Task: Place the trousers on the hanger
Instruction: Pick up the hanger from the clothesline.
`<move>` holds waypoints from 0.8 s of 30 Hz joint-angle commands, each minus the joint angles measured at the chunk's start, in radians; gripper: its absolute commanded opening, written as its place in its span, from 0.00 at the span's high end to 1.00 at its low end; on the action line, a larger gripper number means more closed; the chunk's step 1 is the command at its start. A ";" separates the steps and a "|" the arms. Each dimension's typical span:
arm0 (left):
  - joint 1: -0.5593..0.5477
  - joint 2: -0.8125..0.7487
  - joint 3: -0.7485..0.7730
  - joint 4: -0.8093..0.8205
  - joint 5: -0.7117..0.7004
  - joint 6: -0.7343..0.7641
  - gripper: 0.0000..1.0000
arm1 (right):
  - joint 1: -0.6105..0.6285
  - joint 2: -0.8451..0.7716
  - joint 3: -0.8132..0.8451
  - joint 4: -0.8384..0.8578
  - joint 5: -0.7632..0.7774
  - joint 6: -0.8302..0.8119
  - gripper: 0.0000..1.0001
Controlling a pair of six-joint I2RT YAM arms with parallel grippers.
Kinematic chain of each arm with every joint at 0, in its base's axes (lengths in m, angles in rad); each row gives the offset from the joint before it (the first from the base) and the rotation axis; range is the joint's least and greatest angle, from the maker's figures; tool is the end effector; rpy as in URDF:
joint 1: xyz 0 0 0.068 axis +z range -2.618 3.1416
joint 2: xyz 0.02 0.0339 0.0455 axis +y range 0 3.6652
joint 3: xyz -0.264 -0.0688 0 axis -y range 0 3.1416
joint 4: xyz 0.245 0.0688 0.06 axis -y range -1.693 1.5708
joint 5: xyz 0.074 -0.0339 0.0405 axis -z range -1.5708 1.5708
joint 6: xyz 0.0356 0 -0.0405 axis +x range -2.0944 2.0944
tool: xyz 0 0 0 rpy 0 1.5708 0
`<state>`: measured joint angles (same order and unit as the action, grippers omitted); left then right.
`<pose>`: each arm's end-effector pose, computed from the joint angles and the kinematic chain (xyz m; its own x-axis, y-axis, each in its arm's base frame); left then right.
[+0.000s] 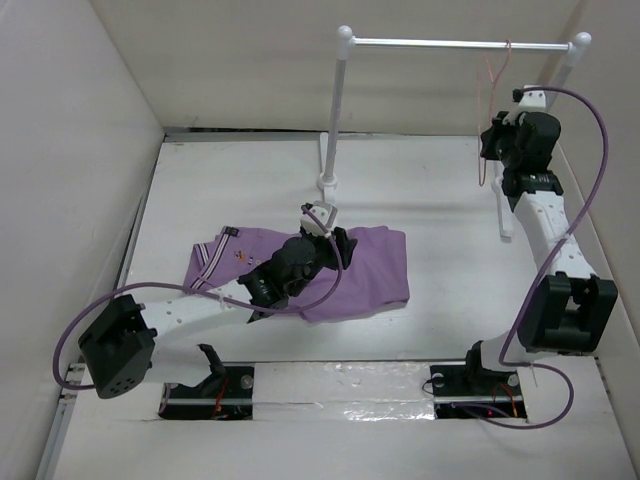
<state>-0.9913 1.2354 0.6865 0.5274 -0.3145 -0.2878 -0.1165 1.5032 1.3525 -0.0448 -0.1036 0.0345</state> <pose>0.1632 -0.2293 0.2838 -0.1891 -0.2040 -0.9605 0.5972 0.7526 -0.2774 0.3587 -0.0383 0.3782 -0.1923 0.0570 -0.9797 0.0215 0.9983 0.0539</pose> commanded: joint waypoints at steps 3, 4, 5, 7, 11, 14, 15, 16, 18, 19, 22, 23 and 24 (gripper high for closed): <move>0.002 0.012 0.033 0.034 0.002 0.010 0.54 | 0.005 -0.144 -0.021 0.121 -0.067 0.013 1.00; 0.002 0.013 0.033 0.034 0.005 0.007 0.54 | 0.005 -0.156 -0.026 0.120 -0.071 0.015 1.00; 0.002 0.012 0.033 0.036 0.006 0.006 0.54 | 0.005 -0.170 -0.041 0.120 -0.068 0.016 1.00; 0.002 0.015 0.028 0.040 0.005 0.001 0.53 | 0.005 -0.205 -0.062 0.114 -0.058 0.019 1.00; 0.002 0.007 0.024 0.052 0.012 -0.008 0.46 | 0.014 -0.250 -0.134 0.103 -0.041 0.027 1.00; 0.002 0.009 0.010 0.074 0.017 -0.011 0.42 | 0.023 -0.291 -0.210 0.114 -0.031 0.044 1.00; 0.002 0.013 0.015 0.071 0.017 -0.008 0.42 | 0.023 -0.310 -0.243 0.111 -0.047 0.050 1.00; 0.002 0.015 0.016 0.071 0.020 -0.007 0.41 | 0.023 -0.323 -0.260 0.106 -0.047 0.053 1.00; 0.002 0.016 0.013 0.083 0.026 -0.002 0.41 | 0.060 -0.357 -0.309 0.088 -0.042 0.053 1.00; 0.002 0.021 0.008 0.091 0.029 -0.002 0.41 | 0.078 -0.377 -0.367 0.079 -0.025 0.050 1.00; 0.002 0.039 0.025 0.115 0.051 -0.042 0.43 | 0.158 -0.457 -0.476 0.054 0.036 0.036 1.00; 0.002 0.048 0.034 0.138 0.069 -0.059 0.44 | 0.175 -0.498 -0.557 0.049 0.065 0.033 1.00; 0.002 0.059 0.053 0.138 0.115 -0.073 0.45 | 0.201 -0.520 -0.602 0.051 0.070 0.031 1.00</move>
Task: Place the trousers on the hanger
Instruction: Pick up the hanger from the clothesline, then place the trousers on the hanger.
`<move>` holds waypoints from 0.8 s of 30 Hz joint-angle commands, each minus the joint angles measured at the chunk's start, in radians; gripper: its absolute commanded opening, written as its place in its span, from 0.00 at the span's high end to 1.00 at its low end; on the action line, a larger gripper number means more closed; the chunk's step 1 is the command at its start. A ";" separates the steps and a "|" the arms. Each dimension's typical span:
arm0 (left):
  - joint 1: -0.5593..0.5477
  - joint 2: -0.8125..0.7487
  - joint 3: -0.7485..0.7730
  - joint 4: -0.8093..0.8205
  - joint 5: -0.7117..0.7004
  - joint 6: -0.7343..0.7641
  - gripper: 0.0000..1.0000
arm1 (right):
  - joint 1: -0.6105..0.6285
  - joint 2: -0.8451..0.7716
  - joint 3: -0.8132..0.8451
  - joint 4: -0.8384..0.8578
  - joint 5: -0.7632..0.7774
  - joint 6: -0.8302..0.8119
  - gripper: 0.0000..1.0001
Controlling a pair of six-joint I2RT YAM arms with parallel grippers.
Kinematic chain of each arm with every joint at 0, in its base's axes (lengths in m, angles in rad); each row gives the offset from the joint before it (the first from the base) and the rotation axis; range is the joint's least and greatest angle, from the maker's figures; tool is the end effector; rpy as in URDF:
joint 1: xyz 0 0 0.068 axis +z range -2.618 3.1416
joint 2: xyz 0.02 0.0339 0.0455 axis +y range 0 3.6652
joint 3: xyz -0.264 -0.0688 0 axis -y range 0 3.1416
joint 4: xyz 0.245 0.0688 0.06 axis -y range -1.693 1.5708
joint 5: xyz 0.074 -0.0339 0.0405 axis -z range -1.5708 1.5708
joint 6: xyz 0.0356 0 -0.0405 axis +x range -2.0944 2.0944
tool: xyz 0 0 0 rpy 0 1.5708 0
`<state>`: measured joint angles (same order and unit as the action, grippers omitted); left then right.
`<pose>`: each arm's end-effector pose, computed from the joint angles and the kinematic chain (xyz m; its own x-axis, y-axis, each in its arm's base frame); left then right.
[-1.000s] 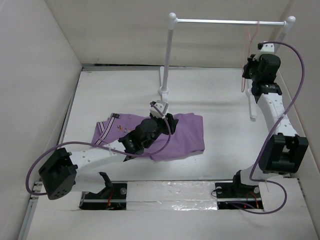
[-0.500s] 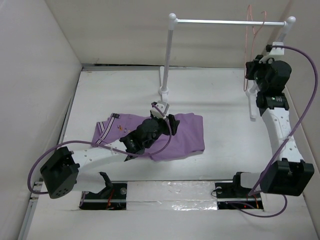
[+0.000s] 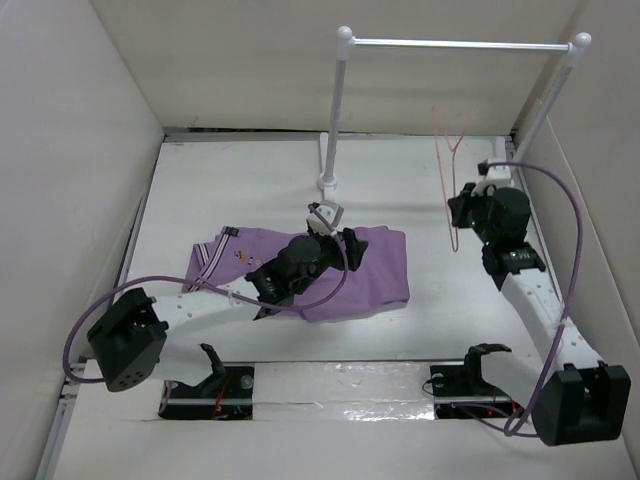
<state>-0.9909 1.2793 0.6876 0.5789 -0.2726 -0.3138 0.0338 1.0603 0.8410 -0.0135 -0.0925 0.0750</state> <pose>0.1665 -0.2367 0.2781 -0.2098 -0.2222 -0.9522 0.6238 0.7194 -0.3054 0.2494 0.0117 0.3239 -0.2392 0.0666 -0.9687 -0.1059 0.9899 0.0942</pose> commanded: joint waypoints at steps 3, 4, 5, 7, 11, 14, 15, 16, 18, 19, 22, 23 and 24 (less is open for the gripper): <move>0.001 0.089 0.180 0.038 0.111 -0.093 0.45 | 0.063 -0.161 -0.247 0.033 0.036 0.003 1.00; -0.009 0.135 0.254 0.024 0.101 -0.094 0.45 | 0.074 -0.186 -0.281 0.038 0.021 0.012 1.00; -0.009 0.161 0.288 0.004 0.090 -0.090 0.44 | 0.083 -0.207 -0.311 0.040 0.002 0.020 1.00; -0.018 0.218 0.410 -0.031 0.087 -0.090 0.44 | 0.095 -0.270 -0.385 0.049 -0.015 0.034 1.00; -0.018 0.401 0.601 -0.140 0.142 -0.100 0.43 | 0.114 -0.319 -0.419 0.021 -0.032 0.034 1.00; -0.037 0.509 0.742 -0.200 0.191 -0.091 0.43 | 0.133 -0.329 -0.430 0.017 -0.041 0.031 1.00; -0.037 0.526 0.763 -0.205 0.187 -0.087 0.43 | 0.133 -0.329 -0.430 0.017 -0.041 0.029 1.00; -0.046 0.546 0.802 -0.208 0.185 -0.082 0.43 | 0.133 -0.329 -0.428 0.014 -0.044 0.028 1.00; -0.046 0.598 0.845 -0.246 0.174 -0.080 0.43 | 0.133 -0.336 -0.436 -0.005 -0.046 0.028 1.00; -0.046 0.613 0.874 -0.258 0.168 -0.079 0.44 | 0.133 -0.338 -0.442 0.003 -0.047 0.029 1.00; -0.046 0.670 0.903 -0.257 0.141 -0.074 0.45 | 0.133 -0.341 -0.442 -0.006 -0.055 0.023 1.00; -0.046 0.683 0.918 -0.269 0.135 -0.073 0.46 | 0.133 -0.341 -0.442 -0.009 -0.059 0.022 1.00; -0.046 0.695 0.934 -0.275 0.121 -0.070 0.46 | 0.133 -0.344 -0.447 0.001 -0.065 0.022 1.00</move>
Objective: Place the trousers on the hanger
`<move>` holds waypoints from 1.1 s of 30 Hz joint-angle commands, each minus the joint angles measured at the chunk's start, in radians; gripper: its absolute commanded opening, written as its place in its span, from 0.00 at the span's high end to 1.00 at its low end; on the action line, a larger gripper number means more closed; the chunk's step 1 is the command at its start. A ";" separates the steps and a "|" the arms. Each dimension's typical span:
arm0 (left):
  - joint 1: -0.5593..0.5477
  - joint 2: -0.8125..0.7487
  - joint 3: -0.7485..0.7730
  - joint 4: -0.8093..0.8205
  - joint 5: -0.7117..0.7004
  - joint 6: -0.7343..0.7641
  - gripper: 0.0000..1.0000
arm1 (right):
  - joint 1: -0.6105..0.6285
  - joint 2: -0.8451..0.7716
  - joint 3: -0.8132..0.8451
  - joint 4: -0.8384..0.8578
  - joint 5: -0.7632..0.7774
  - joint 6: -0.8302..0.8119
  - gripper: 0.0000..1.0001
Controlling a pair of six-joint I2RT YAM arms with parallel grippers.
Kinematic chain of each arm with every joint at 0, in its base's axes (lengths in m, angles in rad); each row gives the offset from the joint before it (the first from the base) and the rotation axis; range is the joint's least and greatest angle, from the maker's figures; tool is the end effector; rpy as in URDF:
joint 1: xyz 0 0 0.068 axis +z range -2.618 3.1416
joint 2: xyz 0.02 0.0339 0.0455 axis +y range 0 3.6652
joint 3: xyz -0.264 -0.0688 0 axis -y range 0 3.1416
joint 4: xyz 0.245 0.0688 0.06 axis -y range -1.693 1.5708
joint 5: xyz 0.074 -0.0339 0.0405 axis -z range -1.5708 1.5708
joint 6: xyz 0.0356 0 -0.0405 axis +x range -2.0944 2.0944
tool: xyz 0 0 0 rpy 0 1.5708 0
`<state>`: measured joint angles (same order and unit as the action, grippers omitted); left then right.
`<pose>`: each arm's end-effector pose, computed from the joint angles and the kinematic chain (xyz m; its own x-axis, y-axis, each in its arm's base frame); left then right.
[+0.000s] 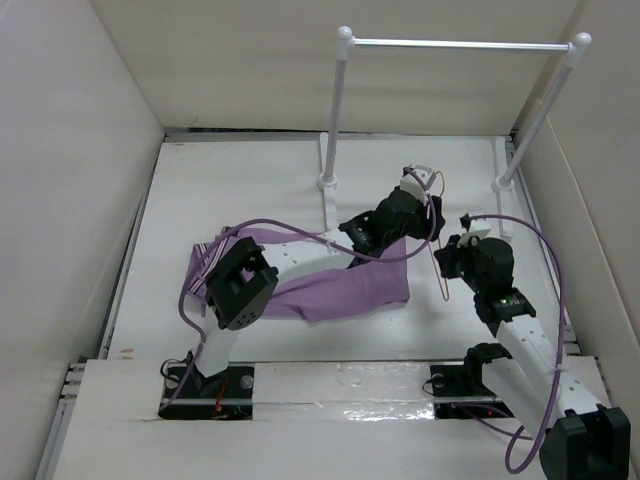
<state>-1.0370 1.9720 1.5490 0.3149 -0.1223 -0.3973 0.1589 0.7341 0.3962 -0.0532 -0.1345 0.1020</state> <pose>0.2479 -0.4109 0.2989 -0.3574 -0.1502 -0.9218 0.7098 0.5979 -0.3725 0.1731 0.0326 0.2241 -0.4029 0.0376 -0.9145 -0.2394 0.9600 0.1450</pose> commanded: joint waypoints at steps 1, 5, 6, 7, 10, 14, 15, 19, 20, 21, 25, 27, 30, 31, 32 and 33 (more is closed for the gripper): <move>0.000 0.023 0.100 -0.016 -0.033 0.015 0.46 | 0.008 -0.018 -0.003 0.042 -0.027 -0.002 1.00; 0.000 0.068 0.154 -0.014 -0.086 0.014 0.50 | 0.008 -0.030 -0.010 0.033 -0.051 -0.002 1.00; 0.000 0.074 0.154 -0.014 -0.094 0.015 0.50 | 0.017 -0.030 -0.013 0.036 -0.053 -0.001 1.00; 0.000 0.085 0.164 -0.014 -0.102 0.015 0.52 | 0.018 -0.035 -0.017 0.041 -0.054 0.001 1.00; 0.000 0.103 0.175 0.003 -0.137 0.014 0.55 | 0.018 -0.038 -0.017 0.029 -0.053 -0.002 1.00; 0.000 0.123 0.198 -0.005 -0.166 0.015 0.60 | 0.018 -0.033 -0.030 0.042 -0.050 -0.002 1.00; 0.000 0.128 0.198 -0.004 -0.160 0.015 0.62 | 0.018 -0.032 -0.027 0.027 -0.048 -0.004 1.00; 0.000 0.160 0.226 -0.031 -0.151 0.015 0.73 | 0.027 -0.041 -0.033 0.042 -0.048 -0.001 1.00; 0.000 0.159 0.220 -0.019 -0.151 0.009 0.76 | 0.027 -0.039 -0.025 0.039 -0.048 -0.002 1.00; 0.000 0.157 0.211 -0.011 -0.161 0.005 0.80 | 0.027 -0.042 -0.017 0.018 -0.047 -0.005 1.00; 0.000 0.125 0.160 -0.002 -0.166 -0.008 1.00 | 0.027 -0.062 -0.008 -0.008 -0.047 -0.008 0.95; 0.000 0.091 0.099 0.048 -0.163 -0.037 1.00 | 0.027 -0.079 -0.002 -0.060 -0.045 -0.019 0.69; 0.000 0.018 -0.045 0.136 -0.146 -0.093 1.00 | 0.027 -0.143 0.000 -0.121 -0.046 -0.021 0.38; 0.000 -0.019 -0.129 0.165 -0.142 -0.141 1.00 | 0.027 -0.163 -0.006 -0.132 -0.053 -0.015 0.33; -0.012 -0.034 -0.168 0.229 -0.142 -0.164 1.00 | 0.027 -0.201 -0.008 -0.138 -0.057 -0.013 0.30; -0.024 -0.047 -0.206 0.254 -0.149 -0.187 1.00 | 0.027 -0.219 -0.005 -0.158 -0.068 -0.010 0.26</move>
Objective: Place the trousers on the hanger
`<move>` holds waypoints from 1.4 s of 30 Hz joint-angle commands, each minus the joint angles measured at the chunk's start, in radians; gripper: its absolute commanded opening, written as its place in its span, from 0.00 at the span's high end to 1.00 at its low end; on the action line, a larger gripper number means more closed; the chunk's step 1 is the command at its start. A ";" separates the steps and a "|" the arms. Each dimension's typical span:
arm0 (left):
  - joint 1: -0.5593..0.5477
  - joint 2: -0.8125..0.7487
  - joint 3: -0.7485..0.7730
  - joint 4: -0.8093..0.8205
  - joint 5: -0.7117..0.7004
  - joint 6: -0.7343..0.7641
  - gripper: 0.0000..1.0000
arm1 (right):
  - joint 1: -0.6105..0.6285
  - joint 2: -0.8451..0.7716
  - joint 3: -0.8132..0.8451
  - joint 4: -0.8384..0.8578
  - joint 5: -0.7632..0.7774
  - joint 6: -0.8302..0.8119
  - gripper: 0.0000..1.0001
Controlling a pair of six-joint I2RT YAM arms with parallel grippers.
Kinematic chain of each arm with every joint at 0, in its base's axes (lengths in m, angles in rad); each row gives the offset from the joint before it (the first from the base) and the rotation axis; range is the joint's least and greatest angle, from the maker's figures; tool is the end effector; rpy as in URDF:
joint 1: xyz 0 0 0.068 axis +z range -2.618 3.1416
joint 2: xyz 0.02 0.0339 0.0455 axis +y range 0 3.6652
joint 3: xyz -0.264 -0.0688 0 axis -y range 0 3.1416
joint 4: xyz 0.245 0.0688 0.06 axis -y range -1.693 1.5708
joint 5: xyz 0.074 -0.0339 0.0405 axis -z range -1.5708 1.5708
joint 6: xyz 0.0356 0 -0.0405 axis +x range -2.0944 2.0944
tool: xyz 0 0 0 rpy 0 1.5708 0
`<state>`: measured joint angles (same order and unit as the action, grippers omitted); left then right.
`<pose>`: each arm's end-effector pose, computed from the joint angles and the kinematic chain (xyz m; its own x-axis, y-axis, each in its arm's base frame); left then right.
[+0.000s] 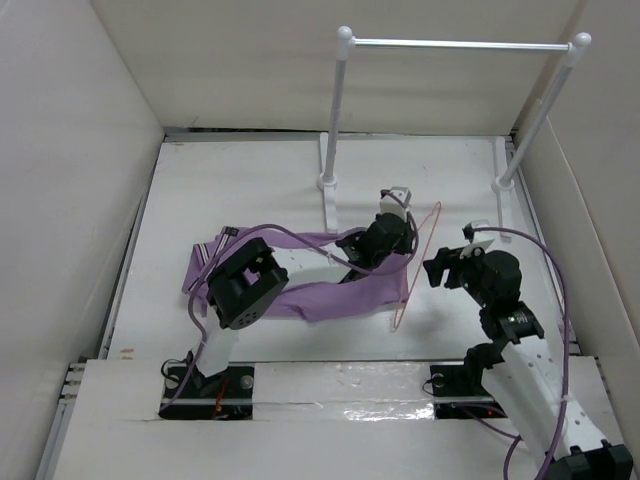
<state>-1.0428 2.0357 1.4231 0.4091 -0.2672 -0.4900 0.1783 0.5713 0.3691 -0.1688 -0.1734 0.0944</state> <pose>0.2496 -0.4094 0.2358 -0.4206 -0.1798 -0.8892 0.5723 0.7080 -0.4138 0.1481 0.0329 0.2263 -0.3866 0.0247 -0.9219 -0.2978 0.9427 0.1501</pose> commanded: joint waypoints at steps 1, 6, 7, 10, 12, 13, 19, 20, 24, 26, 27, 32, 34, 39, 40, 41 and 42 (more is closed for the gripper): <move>-0.019 -0.129 -0.137 0.180 -0.009 -0.134 1.00 | 0.016 -0.074 0.030 -0.060 -0.031 -0.002 0.26; -0.066 -0.175 -0.306 0.322 -0.124 -0.228 1.00 | 0.016 -0.090 0.074 -0.101 -0.049 -0.019 0.34; -0.066 -0.180 -0.356 0.345 -0.127 -0.249 1.00 | 0.016 -0.076 0.070 -0.092 -0.064 -0.019 0.47; -0.066 -0.184 -0.433 0.404 -0.182 -0.289 1.00 | 0.016 0.026 0.018 0.015 -0.121 -0.009 0.97; -0.076 -0.184 -0.463 0.431 -0.194 -0.305 1.00 | 0.016 0.096 -0.001 0.072 -0.132 -0.013 1.00; -0.076 -0.181 -0.475 0.431 -0.201 -0.303 1.00 | 0.027 0.160 -0.009 0.099 -0.135 -0.002 1.00; -0.076 -0.186 -0.517 0.464 -0.256 -0.269 1.00 | 0.113 0.373 -0.032 0.336 -0.127 0.050 0.47; -0.076 -0.187 -0.515 0.456 -0.263 -0.262 1.00 | 0.125 0.427 -0.041 0.366 -0.120 0.071 0.47; -0.076 -0.189 -0.532 0.464 -0.253 -0.246 1.00 | 0.171 0.571 -0.030 0.469 -0.062 0.105 0.45; -0.066 -0.195 -0.547 0.471 -0.244 -0.237 1.00 | 0.184 0.602 -0.041 0.506 -0.025 0.136 0.45; -0.066 -0.198 -0.558 0.477 -0.254 -0.234 1.00 | 0.184 0.623 -0.051 0.526 -0.002 0.143 0.46; -0.036 -0.215 -0.599 0.507 -0.222 -0.219 1.00 | 0.194 0.607 -0.082 0.541 0.063 0.168 0.46; -0.036 -0.215 -0.605 0.516 -0.227 -0.205 1.00 | 0.194 0.624 -0.087 0.545 0.075 0.166 0.46; -0.036 -0.215 -0.599 0.510 -0.248 -0.157 1.00 | 0.194 0.659 -0.084 0.574 0.010 0.156 0.87; -0.036 -0.216 -0.602 0.510 -0.250 -0.142 1.00 | 0.194 0.648 -0.085 0.580 -0.012 0.154 0.94; -0.027 -0.226 -0.608 0.510 -0.250 -0.131 1.00 | 0.181 0.597 -0.099 0.586 -0.035 0.163 0.99; -0.026 -0.232 -0.616 0.514 -0.259 -0.118 1.00 | 0.167 0.561 -0.104 0.580 -0.066 0.171 1.00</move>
<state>-1.0840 1.8500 0.8330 0.9337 -0.4847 -0.6987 0.3599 1.2091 0.2867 0.3321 -0.1791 0.2573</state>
